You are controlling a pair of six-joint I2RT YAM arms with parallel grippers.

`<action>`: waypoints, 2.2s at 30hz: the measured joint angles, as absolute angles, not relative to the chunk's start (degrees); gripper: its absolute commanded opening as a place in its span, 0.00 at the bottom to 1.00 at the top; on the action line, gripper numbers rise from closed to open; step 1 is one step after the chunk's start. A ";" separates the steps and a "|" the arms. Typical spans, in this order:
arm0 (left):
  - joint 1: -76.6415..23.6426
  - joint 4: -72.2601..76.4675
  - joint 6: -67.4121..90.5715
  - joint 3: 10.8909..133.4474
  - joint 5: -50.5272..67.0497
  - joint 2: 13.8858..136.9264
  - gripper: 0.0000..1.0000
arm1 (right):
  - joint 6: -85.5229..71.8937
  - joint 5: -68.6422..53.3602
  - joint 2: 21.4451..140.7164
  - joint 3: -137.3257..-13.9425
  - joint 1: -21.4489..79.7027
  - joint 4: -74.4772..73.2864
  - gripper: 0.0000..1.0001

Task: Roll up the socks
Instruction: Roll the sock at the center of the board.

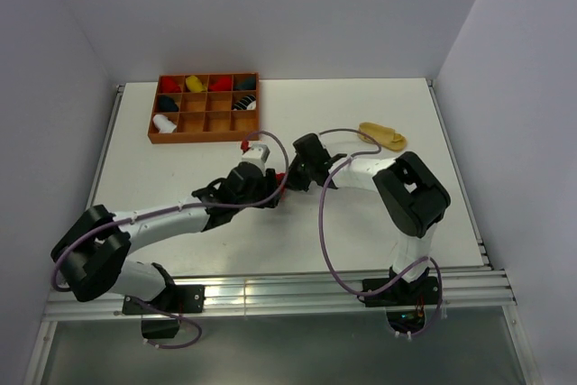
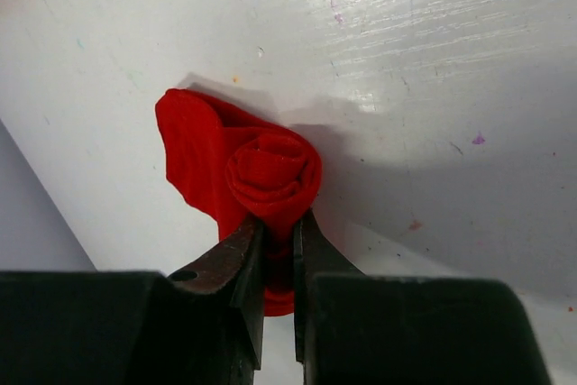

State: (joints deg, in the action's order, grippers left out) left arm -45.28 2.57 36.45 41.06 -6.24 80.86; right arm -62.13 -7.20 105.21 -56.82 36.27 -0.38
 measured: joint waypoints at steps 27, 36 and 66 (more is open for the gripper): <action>-60.20 7.16 21.67 45.78 -34.33 95.94 0.54 | -61.63 -11.75 106.24 -60.03 36.99 -6.87 0.00; -60.84 6.13 20.71 48.23 -37.19 100.03 0.35 | -61.60 -11.94 106.34 -60.10 36.99 -6.92 0.00; -38.46 6.00 33.54 49.06 7.86 97.91 0.01 | -64.10 -10.37 97.60 -44.14 34.68 13.21 0.66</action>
